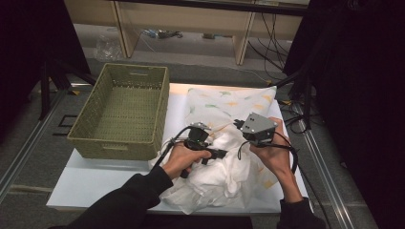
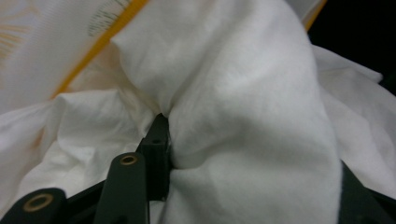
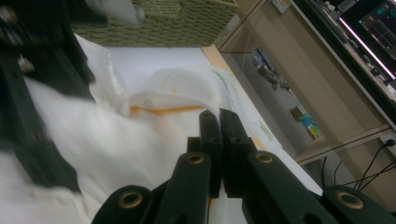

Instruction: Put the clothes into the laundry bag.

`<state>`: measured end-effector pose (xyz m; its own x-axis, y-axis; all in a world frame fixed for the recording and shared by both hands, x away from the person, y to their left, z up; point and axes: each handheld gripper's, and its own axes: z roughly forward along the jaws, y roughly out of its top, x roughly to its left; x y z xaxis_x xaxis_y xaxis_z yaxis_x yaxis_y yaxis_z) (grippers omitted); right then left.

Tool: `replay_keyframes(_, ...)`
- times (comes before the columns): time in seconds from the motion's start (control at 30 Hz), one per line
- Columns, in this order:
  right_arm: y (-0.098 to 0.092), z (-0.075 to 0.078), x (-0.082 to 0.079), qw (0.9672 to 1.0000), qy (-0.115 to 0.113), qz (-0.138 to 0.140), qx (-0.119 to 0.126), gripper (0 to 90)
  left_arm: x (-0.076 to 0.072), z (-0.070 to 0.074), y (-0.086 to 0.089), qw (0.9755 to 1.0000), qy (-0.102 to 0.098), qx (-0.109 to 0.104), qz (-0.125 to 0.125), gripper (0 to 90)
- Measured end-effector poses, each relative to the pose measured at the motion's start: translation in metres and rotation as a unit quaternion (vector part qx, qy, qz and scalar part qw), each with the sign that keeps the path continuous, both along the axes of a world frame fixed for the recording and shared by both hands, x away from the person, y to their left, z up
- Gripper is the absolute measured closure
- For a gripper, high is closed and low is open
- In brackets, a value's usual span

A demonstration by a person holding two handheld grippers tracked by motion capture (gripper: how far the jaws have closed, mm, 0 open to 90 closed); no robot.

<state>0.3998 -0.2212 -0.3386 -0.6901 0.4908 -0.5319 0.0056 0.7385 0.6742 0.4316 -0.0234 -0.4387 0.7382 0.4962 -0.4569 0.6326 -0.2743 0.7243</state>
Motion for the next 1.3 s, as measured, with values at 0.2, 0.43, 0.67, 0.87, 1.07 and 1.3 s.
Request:
replay_keyframes(0.2,-0.003,0.0,0.0,1.0,-0.002,0.002,0.001,90.0,0.01,0.0,-0.007,0.9994,0.017,-0.026,0.017,45.8)
replay_keyframes(0.43,0.002,-0.007,-0.001,0.9999,0.014,0.002,-0.004,90.0,0.029,-0.002,0.003,0.9956,0.04,-0.062,0.057,52.8)
replay_keyframes(0.67,-0.007,-0.005,-0.001,0.9999,0.015,-0.006,0.002,90.0,0.014,0.007,0.001,0.9988,0.024,-0.028,0.032,29.5)
replay_keyframes(0.87,-0.01,-0.005,0.0,0.9999,0.015,-0.008,0.004,90.0,-0.009,0.039,0.031,0.9994,-0.027,-0.01,0.019,20.6)
replay_keyframes(1.07,-0.009,-0.004,0.0,0.9999,0.011,-0.002,-0.001,90.0,-0.035,0.046,0.07,0.9982,-0.056,0.003,-0.019,16.1)
replay_keyframes(1.3,-0.004,-0.004,0.0,0.9999,0.014,-0.005,0.001,90.0,-0.036,0.001,0.041,0.9949,-0.051,0.049,-0.073,14.9)
